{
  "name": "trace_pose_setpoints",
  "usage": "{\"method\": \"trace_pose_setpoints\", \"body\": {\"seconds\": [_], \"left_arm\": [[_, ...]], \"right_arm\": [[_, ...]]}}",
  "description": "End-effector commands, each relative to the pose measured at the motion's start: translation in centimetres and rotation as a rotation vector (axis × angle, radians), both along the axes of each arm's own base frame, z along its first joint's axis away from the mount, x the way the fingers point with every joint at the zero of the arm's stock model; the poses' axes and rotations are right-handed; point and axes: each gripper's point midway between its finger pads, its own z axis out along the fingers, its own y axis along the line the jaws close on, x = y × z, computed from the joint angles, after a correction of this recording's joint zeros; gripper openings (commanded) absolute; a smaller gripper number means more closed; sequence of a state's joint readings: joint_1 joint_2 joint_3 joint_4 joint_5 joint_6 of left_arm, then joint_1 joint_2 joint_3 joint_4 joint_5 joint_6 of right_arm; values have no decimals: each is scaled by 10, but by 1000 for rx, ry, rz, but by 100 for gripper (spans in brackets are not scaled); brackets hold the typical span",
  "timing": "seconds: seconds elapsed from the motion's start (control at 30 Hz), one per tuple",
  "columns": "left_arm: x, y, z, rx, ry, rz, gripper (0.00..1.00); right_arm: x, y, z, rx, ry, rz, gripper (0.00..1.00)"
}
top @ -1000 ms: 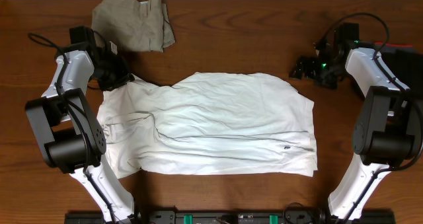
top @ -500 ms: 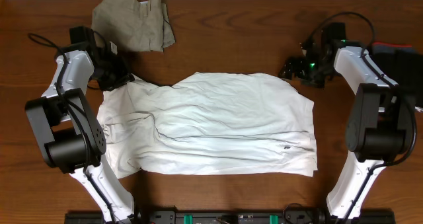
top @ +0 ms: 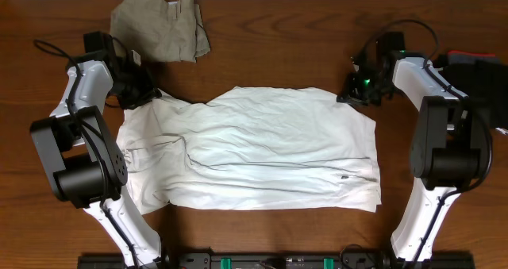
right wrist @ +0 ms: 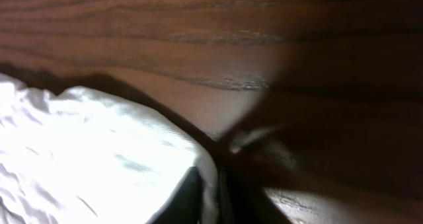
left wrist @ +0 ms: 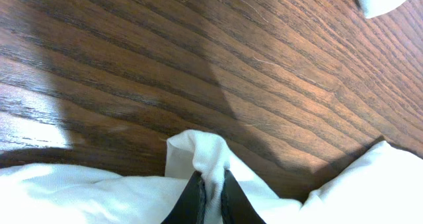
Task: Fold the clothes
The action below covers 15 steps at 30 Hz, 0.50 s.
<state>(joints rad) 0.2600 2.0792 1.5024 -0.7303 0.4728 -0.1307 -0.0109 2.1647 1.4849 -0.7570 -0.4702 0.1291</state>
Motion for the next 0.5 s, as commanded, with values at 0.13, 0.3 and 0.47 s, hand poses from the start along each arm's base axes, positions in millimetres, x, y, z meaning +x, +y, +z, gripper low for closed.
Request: {"method": "trace_pose_setpoints", "body": {"seconds": [0.13,0.3,0.47], "left_arm": [[11,0,20,2,-61,-4,6],[16,1,47,20,-131,-4,6],[13,1,88,41,-211,-3,6]], "right_arm": [[2,-5,-6,-52,15,-30,1],[13,-13,21,-86,-29,-41,1],[16,-24,49,-138,-46,-56,1]]}}
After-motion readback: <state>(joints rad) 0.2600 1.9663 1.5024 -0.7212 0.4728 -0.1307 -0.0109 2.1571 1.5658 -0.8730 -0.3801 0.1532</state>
